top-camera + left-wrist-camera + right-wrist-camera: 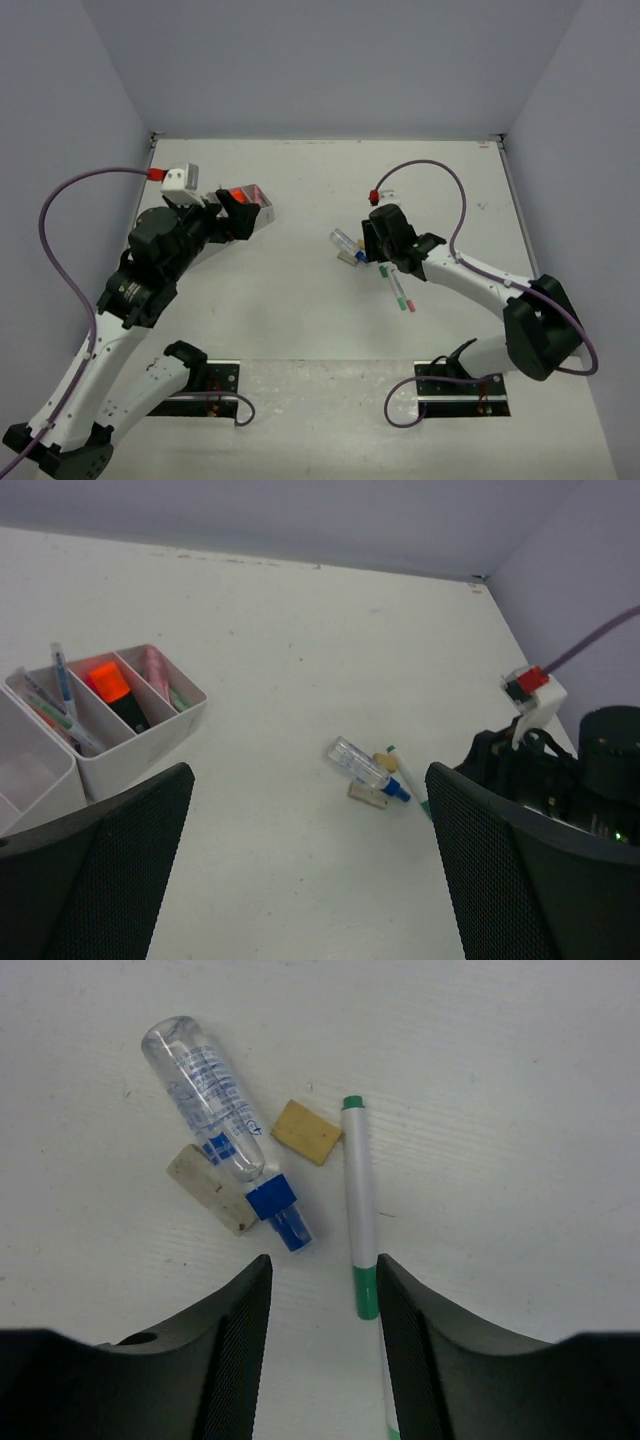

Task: Sort the stationery into containers
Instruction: Pick up the stationery from the center of the board, then place the stationery in the storage box.

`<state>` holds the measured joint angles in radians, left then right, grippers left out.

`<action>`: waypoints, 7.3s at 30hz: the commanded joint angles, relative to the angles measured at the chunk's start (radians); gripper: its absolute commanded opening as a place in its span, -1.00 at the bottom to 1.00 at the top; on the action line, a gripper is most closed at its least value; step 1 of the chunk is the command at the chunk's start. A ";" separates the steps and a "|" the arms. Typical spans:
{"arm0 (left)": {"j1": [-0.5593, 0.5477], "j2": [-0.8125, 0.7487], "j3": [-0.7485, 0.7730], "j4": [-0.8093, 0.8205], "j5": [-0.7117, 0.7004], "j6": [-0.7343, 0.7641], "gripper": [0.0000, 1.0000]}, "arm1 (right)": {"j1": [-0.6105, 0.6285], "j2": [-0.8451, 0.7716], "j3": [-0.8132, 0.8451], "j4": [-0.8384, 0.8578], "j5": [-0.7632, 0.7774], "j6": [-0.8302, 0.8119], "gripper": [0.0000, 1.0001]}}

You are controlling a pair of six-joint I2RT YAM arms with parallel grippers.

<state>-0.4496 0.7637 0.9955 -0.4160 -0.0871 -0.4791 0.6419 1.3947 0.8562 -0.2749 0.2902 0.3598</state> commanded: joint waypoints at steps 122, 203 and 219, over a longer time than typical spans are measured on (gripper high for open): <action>-0.440 0.361 -0.374 0.846 0.386 0.453 -0.04 | 0.242 -0.192 0.455 -0.437 -0.405 -0.142 -1.00; 0.307 0.577 -0.235 0.671 -0.780 -0.323 -0.02 | 0.108 -0.526 0.037 -0.099 -0.300 -0.060 0.98; 0.308 0.280 -0.163 0.501 -0.420 -0.240 0.92 | 0.086 -0.324 0.051 -0.129 -0.230 -0.066 0.98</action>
<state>-0.1499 1.1494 0.7622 0.1684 -0.6770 -0.7647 0.7486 1.0021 0.8921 -0.4046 0.0182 0.3112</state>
